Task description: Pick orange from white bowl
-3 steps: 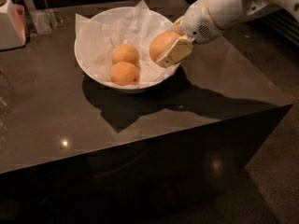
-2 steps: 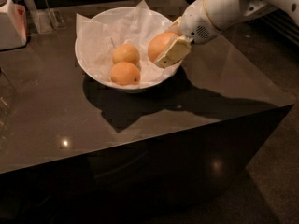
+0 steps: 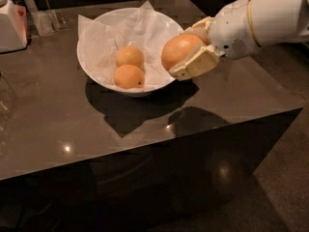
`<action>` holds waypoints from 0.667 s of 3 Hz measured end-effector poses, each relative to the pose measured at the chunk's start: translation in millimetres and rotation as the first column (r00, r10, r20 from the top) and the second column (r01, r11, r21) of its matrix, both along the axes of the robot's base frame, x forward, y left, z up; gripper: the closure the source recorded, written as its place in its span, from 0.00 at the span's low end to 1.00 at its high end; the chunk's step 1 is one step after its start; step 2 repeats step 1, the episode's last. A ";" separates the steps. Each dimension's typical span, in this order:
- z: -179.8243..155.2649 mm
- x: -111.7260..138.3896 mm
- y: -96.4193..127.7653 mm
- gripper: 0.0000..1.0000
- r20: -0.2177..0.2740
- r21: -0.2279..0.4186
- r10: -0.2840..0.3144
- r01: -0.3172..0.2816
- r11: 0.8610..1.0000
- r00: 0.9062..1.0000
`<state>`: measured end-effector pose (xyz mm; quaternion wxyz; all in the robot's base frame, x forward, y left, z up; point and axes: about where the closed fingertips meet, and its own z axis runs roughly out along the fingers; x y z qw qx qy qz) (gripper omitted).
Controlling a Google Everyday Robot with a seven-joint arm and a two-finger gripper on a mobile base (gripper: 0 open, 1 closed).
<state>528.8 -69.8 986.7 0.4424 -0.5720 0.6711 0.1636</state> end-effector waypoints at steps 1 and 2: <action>0.2 0.0 0.7 1.00 0.001 0.000 0.001 -0.001 1.000 1.000; 0.2 0.0 0.7 1.00 0.001 0.000 0.001 -0.001 1.000 1.000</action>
Offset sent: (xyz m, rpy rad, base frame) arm 0.0000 0.0000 0.0000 0.0000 0.0000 0.0000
